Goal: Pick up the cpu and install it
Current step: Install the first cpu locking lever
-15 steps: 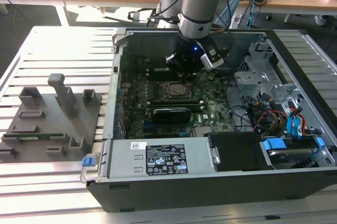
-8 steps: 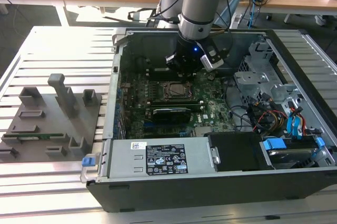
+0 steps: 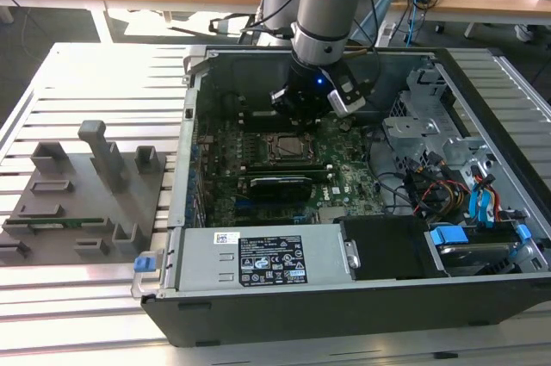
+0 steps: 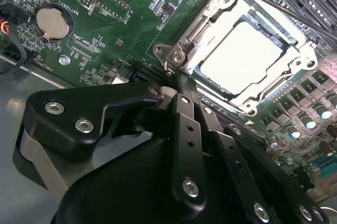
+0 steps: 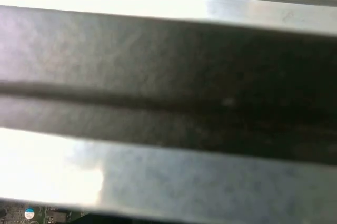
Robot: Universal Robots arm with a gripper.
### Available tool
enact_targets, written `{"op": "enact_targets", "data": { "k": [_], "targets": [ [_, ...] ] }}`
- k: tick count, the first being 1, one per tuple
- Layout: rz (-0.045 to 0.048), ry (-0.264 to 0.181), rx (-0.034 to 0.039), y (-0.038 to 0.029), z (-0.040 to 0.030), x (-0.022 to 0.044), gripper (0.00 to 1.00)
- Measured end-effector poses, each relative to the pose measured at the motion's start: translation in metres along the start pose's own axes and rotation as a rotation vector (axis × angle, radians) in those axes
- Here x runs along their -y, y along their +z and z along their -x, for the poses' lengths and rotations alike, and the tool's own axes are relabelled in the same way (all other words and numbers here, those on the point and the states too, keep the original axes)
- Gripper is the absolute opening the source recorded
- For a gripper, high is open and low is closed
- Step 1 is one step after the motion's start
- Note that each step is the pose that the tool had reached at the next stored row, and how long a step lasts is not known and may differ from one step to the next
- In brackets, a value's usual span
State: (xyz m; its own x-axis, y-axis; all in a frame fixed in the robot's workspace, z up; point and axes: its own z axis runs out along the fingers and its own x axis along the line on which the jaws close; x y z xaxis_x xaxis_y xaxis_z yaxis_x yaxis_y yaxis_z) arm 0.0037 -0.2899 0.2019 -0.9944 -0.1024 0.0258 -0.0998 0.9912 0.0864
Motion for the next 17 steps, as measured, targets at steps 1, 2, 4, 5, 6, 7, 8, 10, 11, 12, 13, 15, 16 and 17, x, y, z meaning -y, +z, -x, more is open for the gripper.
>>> {"op": "enact_targets", "data": {
  "k": [1,2,4,5,6,7,8,10,11,12,13,15,16,17],
  "targets": [
    [0.0033,0.0,0.0003,-0.0001,-0.0001,0.0006,0.11],
    [0.0047,0.0,0.0004,-0.0001,-0.0002,0.0014,0.11],
    [0.0073,0.0,0.0007,-0.0002,-0.0003,0.0033,0.11],
    [0.0084,0.0,0.0007,-0.0003,-0.0004,0.0041,0.11],
    [0.0097,0.0,0.0007,-0.0005,-0.0005,0.0048,0.11],
    [0.0141,0.0,0.0012,-0.0007,-0.0007,0.0055,0.11],
    [0.0203,-0.001,0.0018,-0.0008,-0.0007,0.0062,0.11],
    [0.0422,-0.001,0.0043,-0.0005,-0.0007,0.007,0.11],
    [0.0527,-0.002,0.0052,-0.0006,-0.0008,0.0074,0.11],
    [0.0645,-0.002,0.0063,-0.0007,-0.0009,0.0079,0.11],
    [0.0781,-0.003,0.0078,-0.0008,-0.0009,0.0088,0.11],
    [0.0833,-0.003,0.0083,-0.0009,-0.0011,0.0099,0.11],
    [0.0843,-0.003,0.0084,-0.0009,-0.0011,0.0105,0.11],
    [0.0844,-0.003,0.0084,-0.0012,-0.0012,0.011,0.11]
  ]
}}
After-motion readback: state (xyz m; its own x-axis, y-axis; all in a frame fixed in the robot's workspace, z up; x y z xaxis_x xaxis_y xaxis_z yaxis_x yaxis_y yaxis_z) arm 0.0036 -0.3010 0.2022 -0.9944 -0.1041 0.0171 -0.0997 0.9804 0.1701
